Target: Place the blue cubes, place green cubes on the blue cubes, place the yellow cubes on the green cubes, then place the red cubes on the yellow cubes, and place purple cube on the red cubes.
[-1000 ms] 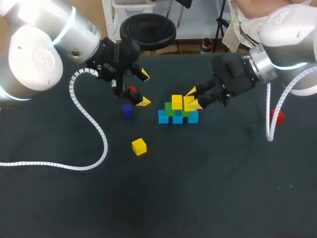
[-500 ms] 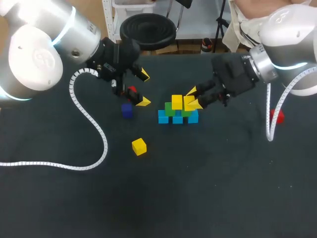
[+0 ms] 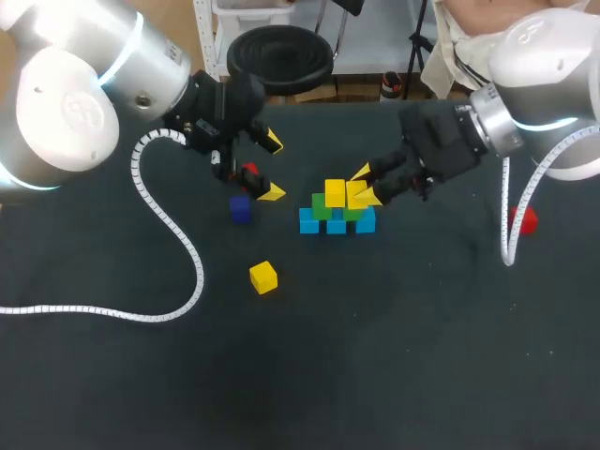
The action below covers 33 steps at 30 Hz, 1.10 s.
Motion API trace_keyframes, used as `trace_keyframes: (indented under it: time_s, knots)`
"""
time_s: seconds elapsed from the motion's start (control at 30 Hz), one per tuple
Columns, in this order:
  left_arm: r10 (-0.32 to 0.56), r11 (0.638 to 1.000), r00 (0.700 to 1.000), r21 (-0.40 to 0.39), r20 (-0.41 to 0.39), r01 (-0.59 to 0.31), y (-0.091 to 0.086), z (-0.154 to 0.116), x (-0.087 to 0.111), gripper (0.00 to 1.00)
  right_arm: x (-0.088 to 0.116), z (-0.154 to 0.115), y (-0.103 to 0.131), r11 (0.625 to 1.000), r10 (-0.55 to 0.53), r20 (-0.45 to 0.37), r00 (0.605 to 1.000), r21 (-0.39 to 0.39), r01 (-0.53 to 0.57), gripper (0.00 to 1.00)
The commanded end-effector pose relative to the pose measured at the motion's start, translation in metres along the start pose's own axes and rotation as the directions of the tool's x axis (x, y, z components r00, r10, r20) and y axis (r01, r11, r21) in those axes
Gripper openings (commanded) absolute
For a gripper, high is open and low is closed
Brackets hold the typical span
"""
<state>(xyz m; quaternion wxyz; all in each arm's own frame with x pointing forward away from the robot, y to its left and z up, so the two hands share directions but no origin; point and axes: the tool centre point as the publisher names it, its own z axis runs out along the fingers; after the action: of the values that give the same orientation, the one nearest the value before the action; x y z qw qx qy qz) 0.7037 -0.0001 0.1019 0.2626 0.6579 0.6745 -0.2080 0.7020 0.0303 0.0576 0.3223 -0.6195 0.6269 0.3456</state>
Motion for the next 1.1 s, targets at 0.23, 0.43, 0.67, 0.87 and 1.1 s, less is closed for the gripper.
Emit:
trace_keyframes:
  time_s: [0.23, 0.43, 0.67, 0.87, 1.1]
  knots:
    - [0.002, 1.0, 1.0, 0.0, 0.002, -0.002, -0.0001, -0.0004, 0.0009, 1.0, 0.0004, 0.0009, -0.003, 1.0, -0.001, 0.001, 1.0, -0.004, 0.001, 0.0]
    - [0.002, 1.0, 1.0, 0.0, 0.002, -0.002, -0.0001, -0.0004, 0.0009, 1.0, 0.001, 0.0018, -0.0049, 1.0, -0.002, 0.005, 1.0, -0.005, 0.002, 0.0]
    - [0.002, 1.0, 1.0, 0.0, 0.002, -0.002, -0.0001, -0.0004, 0.0009, 1.0, 0.0022, 0.0028, -0.0069, 1.0, 0.001, 0.007, 1.0, -0.006, -0.001, 0.0]
    - [0.002, 1.0, 1.0, 0.0, 0.002, -0.002, -0.0001, -0.0004, 0.0009, 1.0, 0.0031, 0.0035, -0.0081, 1.0, 0.002, 0.011, 1.0, -0.008, -0.002, 0.0]
    - [0.002, 1.0, 1.0, 0.0, 0.002, -0.002, -0.0001, -0.0004, 0.0009, 1.0, 0.0038, 0.0043, -0.009, 1.0, 0.004, 0.011, 1.0, -0.011, -0.004, 0.0]
